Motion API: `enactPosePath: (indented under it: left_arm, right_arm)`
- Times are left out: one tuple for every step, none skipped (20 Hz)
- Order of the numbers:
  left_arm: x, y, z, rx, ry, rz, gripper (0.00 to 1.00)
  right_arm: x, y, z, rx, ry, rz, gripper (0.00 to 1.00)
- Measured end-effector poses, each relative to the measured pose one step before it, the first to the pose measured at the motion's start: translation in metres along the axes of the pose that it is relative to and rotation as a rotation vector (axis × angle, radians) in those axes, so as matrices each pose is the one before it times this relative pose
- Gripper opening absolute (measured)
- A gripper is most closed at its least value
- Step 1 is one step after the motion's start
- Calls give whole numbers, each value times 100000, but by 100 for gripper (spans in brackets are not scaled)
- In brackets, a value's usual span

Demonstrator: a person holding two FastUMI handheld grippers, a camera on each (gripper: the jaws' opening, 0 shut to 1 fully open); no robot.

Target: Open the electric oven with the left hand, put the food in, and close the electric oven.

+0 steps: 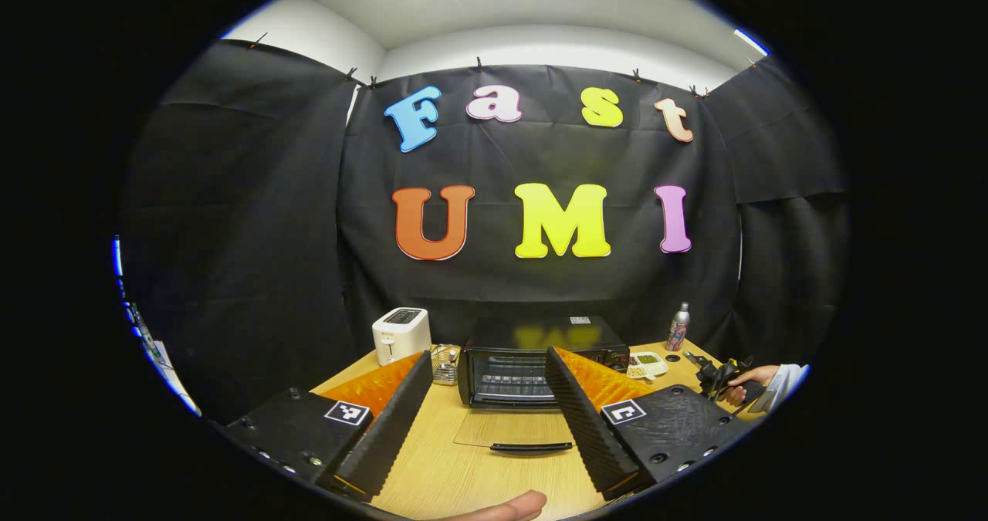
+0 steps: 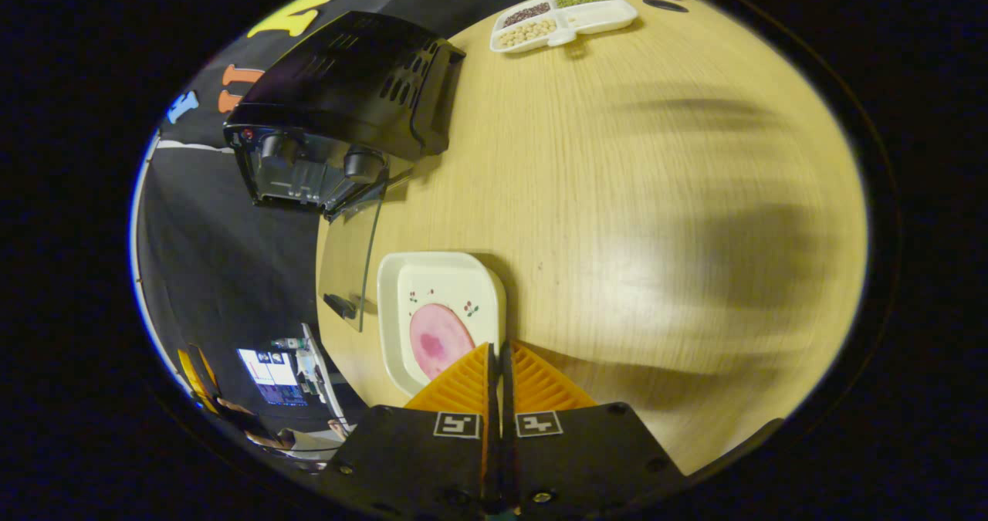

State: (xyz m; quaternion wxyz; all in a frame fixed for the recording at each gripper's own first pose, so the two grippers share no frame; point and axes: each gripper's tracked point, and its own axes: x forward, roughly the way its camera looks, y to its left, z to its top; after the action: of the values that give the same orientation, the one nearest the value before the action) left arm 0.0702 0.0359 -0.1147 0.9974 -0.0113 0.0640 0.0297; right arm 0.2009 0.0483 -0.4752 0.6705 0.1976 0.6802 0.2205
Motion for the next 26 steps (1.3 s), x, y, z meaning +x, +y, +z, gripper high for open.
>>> enactPosePath:
  left_arm:
    - [-29, 30, -210, 58, 305, 359, 93]
    - [63, 39, -31, -83, -68, 422, 93]
    - [62, -119, 77, -163, 84, -304, 93]
    - [-13, -265, -42, -1, 166, -585, 93]
    - [29, -69, -101, 219, 21, -374, 93]
    - [-85, -93, 69, 517, 6, -65, 93]
    - [-58, 24, 28, 730, -345, 230, 93]
    - [-116, 199, 174, 596, -536, 1009, 93]
    - [2, 295, 150, 648, -722, 1055, 93]
    - [-212, 132, 163, 548, -748, 534, 93]
    - [-222, 50, 179, 461, -553, 3, 93]
    - [-157, 67, 115, 145, -377, -177, 93]
    - [-210, -23, -56, -21, -178, -443, 93]
    - [-110, 19, 45, -62, -639, -591, 93]
    - [-173, 111, -18, 196, 126, -711, 93]
    - [-178, 151, -98, 382, -179, -176, 93]
    - [-168, 380, 8, 276, -233, 235, 93]
    - [-268, 408, -87, -3, -247, 429, 93]
    - [-293, 337, -19, -228, -169, 49, 93]
    - [-198, 331, -6, -563, -470, 165, 93]
    - [-153, 450, 20, -664, -426, 294, 93]
    - [-65, 538, -134, -657, 61, 544, 93]
    - [-153, 639, -88, -379, 180, 506, 93]
    - [-186, 532, -188, -146, 760, 602, 93]
    - [-167, 630, -260, 16, 301, 704, 93]
    - [-171, 551, -104, 53, 257, 833, 93]
  right_arm:
    - [219, 79, -40, 1208, -188, 1363, 1]
    - [56, 40, 21, 1290, -268, 398, 2]
    - [-156, 13, 4, 483, -593, -738, 1]
    - [-150, 65, -3, -65, -753, -1546, 4]
    - [-159, 159, 53, 233, -926, -1496, 1]
    - [-202, 116, -41, 32, -912, -975, 0]
    - [-186, 84, 24, 187, -1113, -866, 4]
    - [-240, 128, -26, -395, -1074, -819, 4]
    - [-291, 26, 53, -819, -785, -257, 0]
    - [-516, 41, 138, -1392, -743, -111, 1]
    - [-247, -19, 67, -1448, -639, -459, 4]
    - [-371, -138, 223, -1359, -567, -480, 4]
    - [-197, 153, 61, -1752, -232, -912, 4]
    - [70, 203, -50, -1826, 187, -752, 4]
    - [89, 264, 90, -2172, 363, -213, 4]
    - [-38, 204, 118, -1777, -206, 310, 1]
    - [61, 460, 87, -983, -182, 657, 4]
    - [-8, 567, -8, -413, -203, 868, 4]
    - [68, 625, 38, -126, 149, 1026, 4]
    - [89, 719, 118, 60, 138, 1191, 1]
    - [145, 659, -35, -4, 248, 984, 1]
    - [33, 753, -18, -67, 197, 1259, 1]
    - [277, 640, 93, -184, 17, 1077, 1]
    - [230, 637, 28, 628, -36, 1034, 1]
    - [324, 522, 125, 2084, 96, 310, 1]
    - [391, 817, 191, 2347, -316, 247, 4]
